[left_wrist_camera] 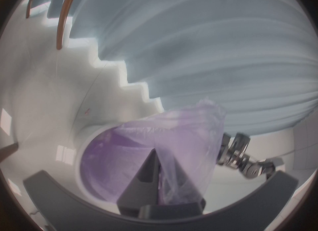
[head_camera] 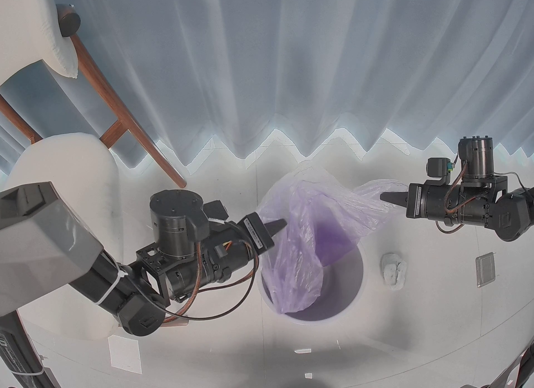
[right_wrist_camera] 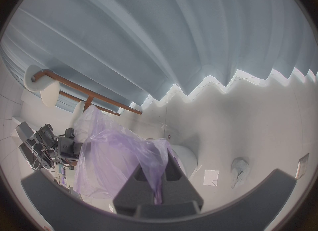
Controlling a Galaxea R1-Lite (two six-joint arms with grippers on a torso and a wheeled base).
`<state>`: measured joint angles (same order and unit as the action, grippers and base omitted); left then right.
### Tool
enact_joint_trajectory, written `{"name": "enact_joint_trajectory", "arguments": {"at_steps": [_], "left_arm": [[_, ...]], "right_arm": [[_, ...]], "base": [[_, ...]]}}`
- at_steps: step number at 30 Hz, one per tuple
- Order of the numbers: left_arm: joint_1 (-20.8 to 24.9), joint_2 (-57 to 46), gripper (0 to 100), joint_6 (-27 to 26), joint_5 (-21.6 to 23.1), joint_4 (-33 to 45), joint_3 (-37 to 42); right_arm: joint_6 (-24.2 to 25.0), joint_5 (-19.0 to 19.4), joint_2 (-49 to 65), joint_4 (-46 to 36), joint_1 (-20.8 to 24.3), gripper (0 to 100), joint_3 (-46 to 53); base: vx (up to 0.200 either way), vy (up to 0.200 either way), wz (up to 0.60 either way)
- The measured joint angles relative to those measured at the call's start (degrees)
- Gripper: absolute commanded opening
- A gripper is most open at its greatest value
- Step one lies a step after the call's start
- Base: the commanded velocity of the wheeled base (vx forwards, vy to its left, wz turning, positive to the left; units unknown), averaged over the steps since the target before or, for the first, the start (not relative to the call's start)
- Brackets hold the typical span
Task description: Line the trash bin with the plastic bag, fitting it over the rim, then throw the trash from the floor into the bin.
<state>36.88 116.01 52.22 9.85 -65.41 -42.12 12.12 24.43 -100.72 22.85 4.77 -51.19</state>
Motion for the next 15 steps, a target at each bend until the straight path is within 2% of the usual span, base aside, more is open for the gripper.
{"name": "enact_joint_trajectory", "arguments": {"at_steps": [4,7,9,11,15], "left_arm": [[-0.7,-0.3,0,-6.6,2.2,5.6,0.7],[-1.0,0.1,0,-14.0,2.8,7.5,1.0],[-1.2,0.8,0,-17.0,3.0,7.6,1.1],[-1.3,2.1,0,-18.2,3.1,7.4,0.6],[-2.2,4.7,0,-16.7,3.2,7.5,-0.6]], "right_arm": [[-0.1,0.0,-0.4,-0.3,-0.3,0,-0.9],[-0.1,0.1,-0.7,-1.1,-0.5,0,-1.4],[-0.2,0.3,-1.0,-1.5,-0.7,0,-1.6],[-0.2,0.7,-1.6,-1.7,-0.8,0,-1.6],[-0.3,0.9,-4.0,-1.6,-1.0,0,-2.0]], "base": [[0.0,0.0,0.0],[0.0,0.0,0.0],[0.0,0.0,0.0],[0.0,0.0,0.0],[0.0,0.0,0.0]]}}
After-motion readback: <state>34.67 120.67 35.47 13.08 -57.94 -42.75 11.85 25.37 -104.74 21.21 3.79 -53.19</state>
